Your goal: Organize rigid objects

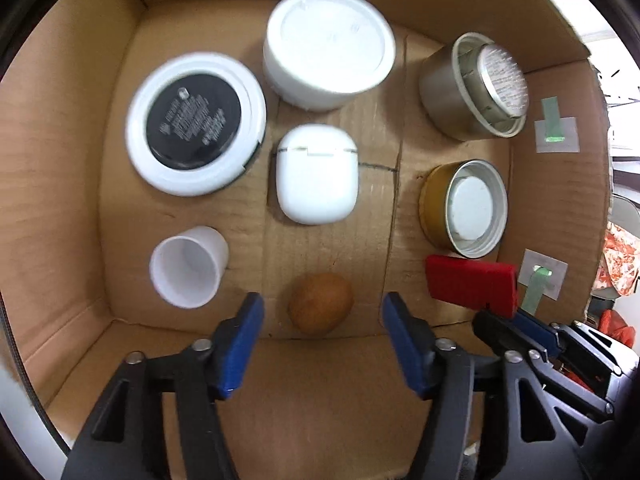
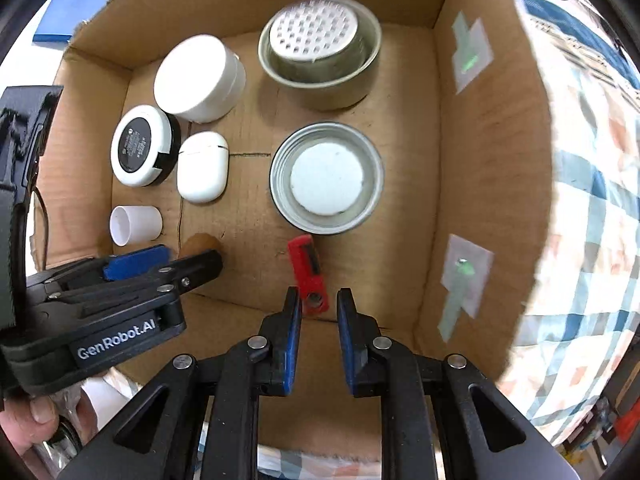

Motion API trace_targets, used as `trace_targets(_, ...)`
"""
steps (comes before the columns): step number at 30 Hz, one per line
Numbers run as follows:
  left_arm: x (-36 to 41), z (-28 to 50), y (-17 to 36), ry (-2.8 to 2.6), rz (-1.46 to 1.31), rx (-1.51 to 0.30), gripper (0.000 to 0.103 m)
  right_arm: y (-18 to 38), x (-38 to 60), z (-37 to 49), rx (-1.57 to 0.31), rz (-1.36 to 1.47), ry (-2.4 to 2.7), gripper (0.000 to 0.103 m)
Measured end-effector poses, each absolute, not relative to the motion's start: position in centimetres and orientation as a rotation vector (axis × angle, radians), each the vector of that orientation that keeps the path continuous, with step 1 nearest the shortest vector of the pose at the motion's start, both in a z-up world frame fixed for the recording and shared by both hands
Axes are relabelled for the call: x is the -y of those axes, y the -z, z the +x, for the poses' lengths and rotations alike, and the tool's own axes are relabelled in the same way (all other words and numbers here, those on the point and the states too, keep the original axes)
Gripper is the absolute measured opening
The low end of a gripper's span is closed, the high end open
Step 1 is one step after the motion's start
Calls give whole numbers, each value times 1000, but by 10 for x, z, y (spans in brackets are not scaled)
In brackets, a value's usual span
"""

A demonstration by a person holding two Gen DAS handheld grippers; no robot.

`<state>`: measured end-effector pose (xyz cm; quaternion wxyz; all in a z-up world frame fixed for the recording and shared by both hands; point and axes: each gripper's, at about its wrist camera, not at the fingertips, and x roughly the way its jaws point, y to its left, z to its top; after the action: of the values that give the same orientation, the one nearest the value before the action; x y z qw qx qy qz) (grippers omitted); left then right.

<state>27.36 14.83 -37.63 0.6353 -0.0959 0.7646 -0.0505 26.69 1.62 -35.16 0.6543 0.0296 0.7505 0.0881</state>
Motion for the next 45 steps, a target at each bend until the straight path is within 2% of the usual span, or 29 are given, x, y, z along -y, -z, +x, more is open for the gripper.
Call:
trace_targets(4, -149, 270, 353, 113, -212, -1706, 71, 332, -5, 265, -1653, 43, -173, 21)
trace_targets(5, -149, 269, 348, 111, -207, -1696, 77, 326, -4, 263, -1636, 34, -165, 22)
trace_targets(6, -150, 267, 341, 103, -200, -1678, 83, 320, -1, 262, -1619, 22, -152, 27)
trace_targets(10, -153, 260, 316, 72, -166, -1610, 87, 297, 13, 260, -1547, -11, -92, 44)
trace_targets(11, -156, 258, 312, 68, -163, -1596, 91, 291, 18, 258, -1536, -10, -79, 50)
trace_targets(12, -158, 255, 308, 62, -164, -1581, 97, 289, 19, 258, -1535, 5, -81, 51)
trace_targets(14, -159, 250, 296, 41, -154, -1550, 103, 284, 22, 259, -1533, 14, -71, 52)
trace_targets(16, -165, 249, 294, 28, -134, -1529, 103, 282, 18, 254, -1514, -14, -47, 56)
trace_targets(18, -164, 245, 285, 13, -112, -1508, 103, 276, 18, 250, -1484, -28, -15, 75)
trace_targets(24, -164, 230, 264, -18, -84, -1448, 103, 266, 21, 242, -1463, -26, 5, 95)
trace_targets(29, -165, 226, 259, -25, -75, -1417, 103, 263, 21, 235, -1451, -21, 17, 103)
trace_targets(38, -167, 214, 227, -22, -75, -1361, 103, 245, 21, 222, -1420, -16, 8, 103)
trace_targets(45, -161, 183, 162, -32, -71, -1234, 103, 187, 26, 191, -1351, 27, -37, 103)
